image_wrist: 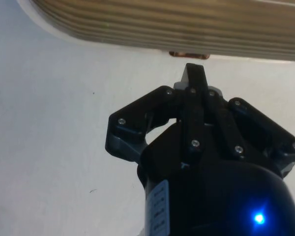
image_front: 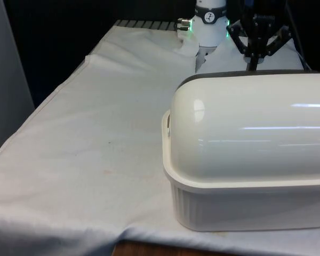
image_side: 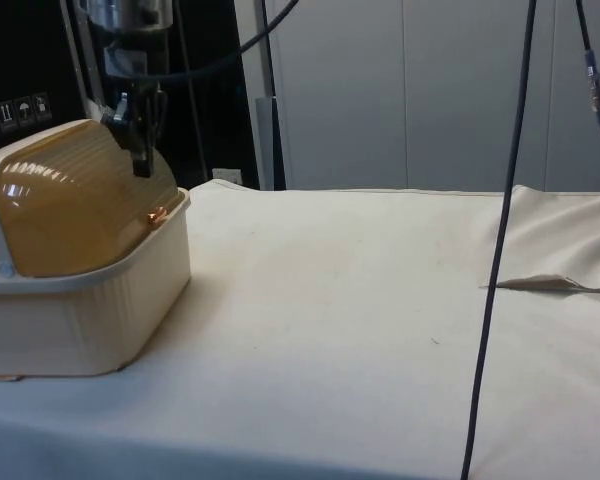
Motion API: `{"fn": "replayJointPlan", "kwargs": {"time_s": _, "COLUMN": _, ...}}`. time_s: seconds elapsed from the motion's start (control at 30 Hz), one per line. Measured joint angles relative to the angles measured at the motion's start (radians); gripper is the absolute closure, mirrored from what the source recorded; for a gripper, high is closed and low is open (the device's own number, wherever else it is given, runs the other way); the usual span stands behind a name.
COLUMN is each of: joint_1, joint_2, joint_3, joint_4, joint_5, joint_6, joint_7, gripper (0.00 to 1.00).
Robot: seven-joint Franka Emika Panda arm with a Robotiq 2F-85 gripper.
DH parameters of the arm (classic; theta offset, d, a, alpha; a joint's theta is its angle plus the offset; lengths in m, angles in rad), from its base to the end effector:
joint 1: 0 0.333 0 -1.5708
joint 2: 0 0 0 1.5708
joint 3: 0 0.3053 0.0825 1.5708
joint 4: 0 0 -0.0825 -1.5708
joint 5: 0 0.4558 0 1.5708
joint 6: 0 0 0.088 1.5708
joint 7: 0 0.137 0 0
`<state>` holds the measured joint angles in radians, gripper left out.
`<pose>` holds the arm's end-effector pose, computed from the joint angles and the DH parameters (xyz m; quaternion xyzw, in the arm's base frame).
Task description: Open the lid, then close it.
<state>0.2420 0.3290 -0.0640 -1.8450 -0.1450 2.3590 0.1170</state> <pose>0.7002 0.1225 0.2870 0.9904 0.0793 0.1007 0.0515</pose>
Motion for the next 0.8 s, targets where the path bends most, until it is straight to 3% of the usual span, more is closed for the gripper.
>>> {"fn": "replayJointPlan", "kwargs": {"time_s": 0.23, "joint_1": 0.001, "joint_2": -0.013, "joint_3": 0.004, "joint_4": -0.043, "joint_5": 0.002, "joint_6": -0.003, "joint_7": 0.002, "gripper": 1.0}}
{"fn": "replayJointPlan", "kwargs": {"time_s": 0.8, "joint_1": 0.006, "joint_2": -0.14, "joint_3": 0.015, "joint_4": -0.21, "joint_5": 0.002, "joint_6": 0.008, "joint_7": 0.009, "gripper": 1.0}}
